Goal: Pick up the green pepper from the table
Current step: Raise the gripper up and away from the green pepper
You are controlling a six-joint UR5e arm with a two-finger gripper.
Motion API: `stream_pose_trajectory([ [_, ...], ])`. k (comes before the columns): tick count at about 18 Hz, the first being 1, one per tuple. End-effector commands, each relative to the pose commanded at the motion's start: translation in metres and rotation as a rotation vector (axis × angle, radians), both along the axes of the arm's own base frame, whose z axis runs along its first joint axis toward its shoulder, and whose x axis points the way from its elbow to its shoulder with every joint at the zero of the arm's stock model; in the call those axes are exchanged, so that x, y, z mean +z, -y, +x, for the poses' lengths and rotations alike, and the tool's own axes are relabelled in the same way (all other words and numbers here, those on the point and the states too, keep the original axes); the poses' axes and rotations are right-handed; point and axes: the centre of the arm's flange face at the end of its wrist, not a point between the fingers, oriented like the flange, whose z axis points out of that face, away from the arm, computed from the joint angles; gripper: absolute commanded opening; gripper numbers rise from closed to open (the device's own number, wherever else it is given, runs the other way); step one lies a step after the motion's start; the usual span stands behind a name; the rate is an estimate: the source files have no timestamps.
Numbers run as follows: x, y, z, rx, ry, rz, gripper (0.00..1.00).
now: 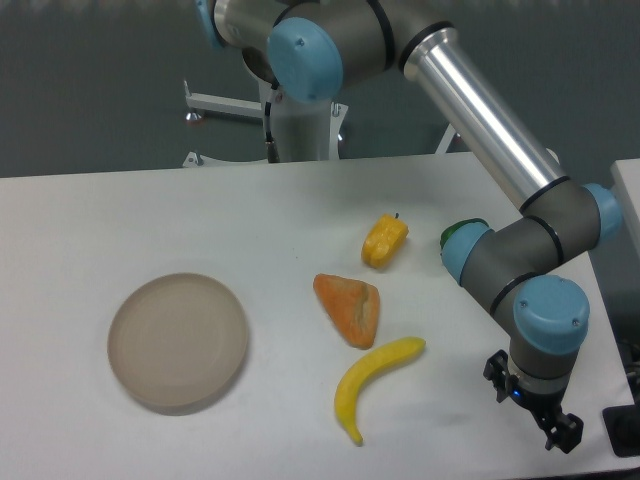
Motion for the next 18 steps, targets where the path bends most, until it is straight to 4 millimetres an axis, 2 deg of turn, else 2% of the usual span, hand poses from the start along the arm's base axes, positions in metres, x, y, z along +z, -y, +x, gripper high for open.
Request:
stream_pose_trajectory([
  [9,0.006,0.001,0.006,0.005,0.000,-0.003,1.00],
  [18,0.031,0.017,0.020,0.023,0.012,-0.014,1.00],
])
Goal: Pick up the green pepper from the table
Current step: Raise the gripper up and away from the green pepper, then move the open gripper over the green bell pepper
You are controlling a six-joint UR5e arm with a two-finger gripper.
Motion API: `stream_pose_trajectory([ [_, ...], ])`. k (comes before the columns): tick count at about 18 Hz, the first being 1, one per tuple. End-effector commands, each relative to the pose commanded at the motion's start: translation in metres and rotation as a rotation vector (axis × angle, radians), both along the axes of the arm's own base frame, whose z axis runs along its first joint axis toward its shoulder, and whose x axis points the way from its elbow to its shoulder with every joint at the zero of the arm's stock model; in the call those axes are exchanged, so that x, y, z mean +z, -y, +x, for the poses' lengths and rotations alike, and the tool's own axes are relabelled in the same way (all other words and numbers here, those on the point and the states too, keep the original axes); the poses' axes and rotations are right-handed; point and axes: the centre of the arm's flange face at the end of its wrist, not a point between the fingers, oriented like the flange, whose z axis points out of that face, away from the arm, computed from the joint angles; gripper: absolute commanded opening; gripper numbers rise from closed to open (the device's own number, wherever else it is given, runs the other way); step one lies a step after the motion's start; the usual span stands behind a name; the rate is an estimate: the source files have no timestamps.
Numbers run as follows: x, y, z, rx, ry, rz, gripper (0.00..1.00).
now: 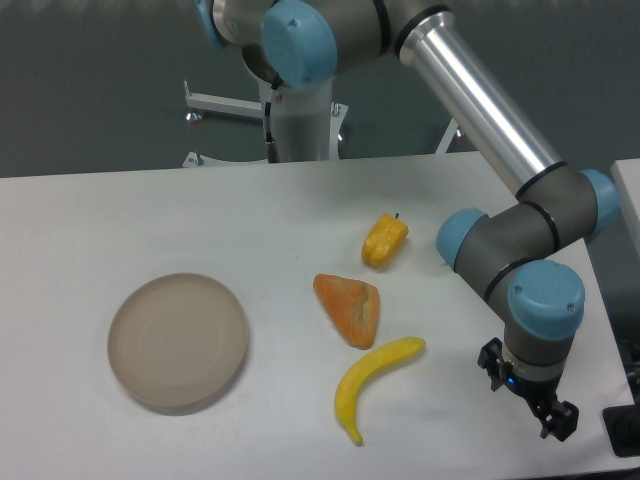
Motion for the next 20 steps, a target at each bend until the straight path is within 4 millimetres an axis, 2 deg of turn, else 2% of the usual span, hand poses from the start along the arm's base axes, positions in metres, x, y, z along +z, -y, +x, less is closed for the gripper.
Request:
stream_pose_trajectory([
  [2,0.006,0.008,0.002,0.006,0.008,-0.005,1.00],
  [4,0.020,0.024,0.003,0.031,0.017,-0.006,1.00],
  [5,0.028,0.038,0.002,0.060,0.032,-0.011,1.00],
  [9,0.048,0.071,0.002,0.171,0.087,-0.025,1.00],
  [11,0.057,0.097,-0.005,0.217,0.127,0.001,1.00],
  [15,0.056,0.142,-0.018,0.272,0.178,-0.007,1.00],
  [18,0.056,0.168,-0.027,0.280,0.201,-0.016,1.00],
  [20,0.053,0.179,-0.025,0.187,0.213,-0.030,1.00],
])
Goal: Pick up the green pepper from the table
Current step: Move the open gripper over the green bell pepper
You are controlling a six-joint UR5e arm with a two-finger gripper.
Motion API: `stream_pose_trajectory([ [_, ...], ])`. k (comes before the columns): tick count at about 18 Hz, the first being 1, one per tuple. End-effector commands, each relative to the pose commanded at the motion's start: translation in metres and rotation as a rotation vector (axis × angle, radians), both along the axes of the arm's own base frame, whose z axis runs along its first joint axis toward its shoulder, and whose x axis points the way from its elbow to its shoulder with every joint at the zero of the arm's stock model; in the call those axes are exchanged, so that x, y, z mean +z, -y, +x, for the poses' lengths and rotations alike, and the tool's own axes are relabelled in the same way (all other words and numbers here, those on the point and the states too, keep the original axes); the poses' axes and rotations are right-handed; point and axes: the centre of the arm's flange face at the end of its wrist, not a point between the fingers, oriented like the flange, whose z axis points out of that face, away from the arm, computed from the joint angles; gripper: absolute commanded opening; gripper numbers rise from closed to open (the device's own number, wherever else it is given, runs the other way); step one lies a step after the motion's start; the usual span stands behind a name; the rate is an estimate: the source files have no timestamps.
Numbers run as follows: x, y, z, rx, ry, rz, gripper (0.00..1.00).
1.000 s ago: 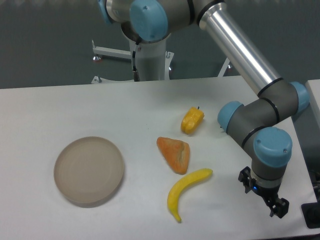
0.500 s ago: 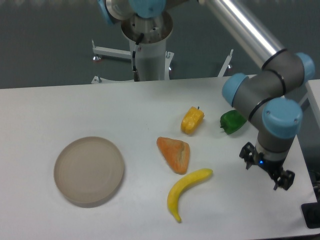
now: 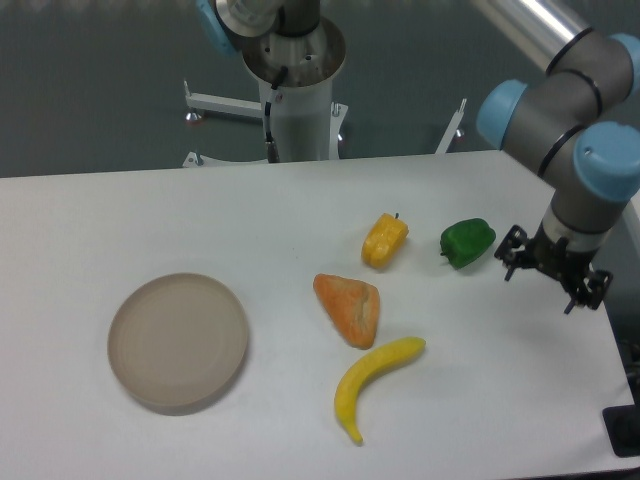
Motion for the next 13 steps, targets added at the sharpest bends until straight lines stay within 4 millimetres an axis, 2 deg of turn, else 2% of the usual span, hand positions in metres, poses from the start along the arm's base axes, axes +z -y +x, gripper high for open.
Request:
stream_pose_trajectory([
  [3,-0.008,0.016,0.012,-0.153,0.010,-0.071,1.00],
  [7,-0.016,0.022,0.017,-0.212,0.039,-0.123,1.00],
  [8,-0.013,0.025,0.018,-0.239,0.034,-0.129,1.00],
  [13,-0.020,0.046,0.027,-0.257,0.057,-0.142,1.00],
])
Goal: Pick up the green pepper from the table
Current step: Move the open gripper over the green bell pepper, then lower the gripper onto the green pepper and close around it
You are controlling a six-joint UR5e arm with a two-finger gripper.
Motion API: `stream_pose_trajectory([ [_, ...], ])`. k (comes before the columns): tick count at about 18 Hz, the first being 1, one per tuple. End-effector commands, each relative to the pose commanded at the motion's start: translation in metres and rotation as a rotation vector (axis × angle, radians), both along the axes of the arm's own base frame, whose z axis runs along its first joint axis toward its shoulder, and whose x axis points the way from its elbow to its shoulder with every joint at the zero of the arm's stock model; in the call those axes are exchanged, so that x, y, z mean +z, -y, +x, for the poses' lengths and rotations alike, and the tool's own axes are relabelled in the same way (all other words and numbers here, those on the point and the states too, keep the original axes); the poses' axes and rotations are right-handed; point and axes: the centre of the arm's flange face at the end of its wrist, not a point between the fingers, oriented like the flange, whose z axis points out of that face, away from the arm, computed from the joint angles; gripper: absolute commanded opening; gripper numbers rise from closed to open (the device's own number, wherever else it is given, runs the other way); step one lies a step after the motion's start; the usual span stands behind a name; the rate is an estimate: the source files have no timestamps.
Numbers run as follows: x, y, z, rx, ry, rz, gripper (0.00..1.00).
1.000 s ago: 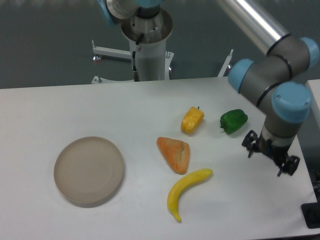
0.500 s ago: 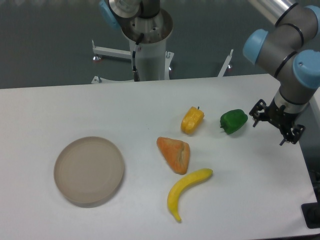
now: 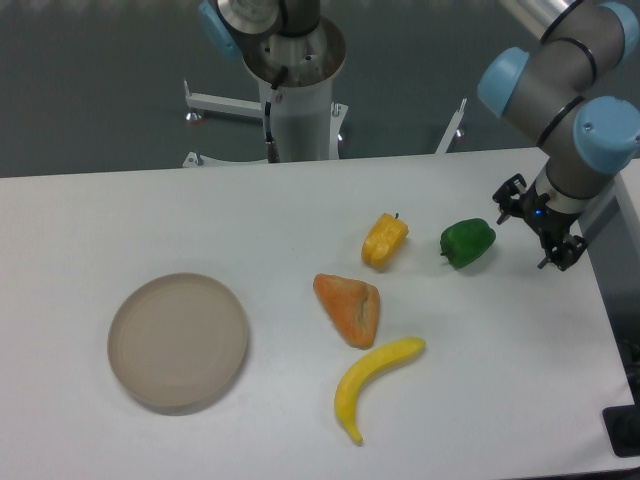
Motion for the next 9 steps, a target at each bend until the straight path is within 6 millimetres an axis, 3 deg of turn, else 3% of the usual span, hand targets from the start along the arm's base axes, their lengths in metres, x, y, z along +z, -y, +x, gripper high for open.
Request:
stream_pose_trajectory([
  [9,-0.022,0.010,0.019,-0.001,0.024,-0.013,1.00],
])
